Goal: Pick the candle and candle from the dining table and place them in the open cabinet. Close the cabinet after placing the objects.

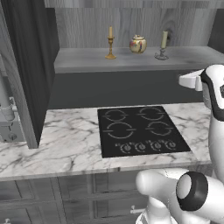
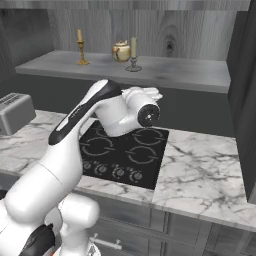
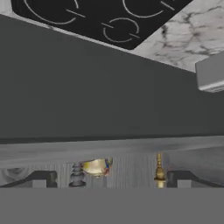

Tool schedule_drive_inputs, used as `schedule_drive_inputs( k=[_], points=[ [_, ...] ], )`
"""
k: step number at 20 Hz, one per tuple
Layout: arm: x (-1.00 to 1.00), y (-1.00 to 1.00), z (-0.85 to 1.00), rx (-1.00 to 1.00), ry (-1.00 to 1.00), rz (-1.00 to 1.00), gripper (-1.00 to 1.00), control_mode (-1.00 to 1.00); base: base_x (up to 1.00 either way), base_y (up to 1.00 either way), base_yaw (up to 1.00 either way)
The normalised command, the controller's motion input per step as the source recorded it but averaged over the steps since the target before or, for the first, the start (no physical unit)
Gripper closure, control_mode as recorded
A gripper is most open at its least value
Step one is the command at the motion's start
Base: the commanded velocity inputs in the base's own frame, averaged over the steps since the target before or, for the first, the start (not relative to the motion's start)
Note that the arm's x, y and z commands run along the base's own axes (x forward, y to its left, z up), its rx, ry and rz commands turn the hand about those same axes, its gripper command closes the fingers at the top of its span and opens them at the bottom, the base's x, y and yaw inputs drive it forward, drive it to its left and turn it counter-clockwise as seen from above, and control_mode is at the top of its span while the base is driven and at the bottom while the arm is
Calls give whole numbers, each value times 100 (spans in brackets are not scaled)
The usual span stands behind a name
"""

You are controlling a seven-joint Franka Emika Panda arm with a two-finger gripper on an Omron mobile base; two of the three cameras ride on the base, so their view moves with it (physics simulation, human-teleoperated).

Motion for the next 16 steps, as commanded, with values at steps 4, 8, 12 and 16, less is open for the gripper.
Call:
schedule_drive_inputs(
  k=[4, 8, 12, 16],
  points=[
    [-26, -27, -7, 9, -6, -1, -100, -100, 0, 0, 0],
    [-19, -49, 0, 12, -11, 0, -100, -100, 0, 0, 0],
    [-20, -56, 0, 12, -14, 0, -100, -100, 0, 0, 0],
    [-32, -47, -1, 8, -22, 0, -100, -100, 0, 0, 0]
  ],
)
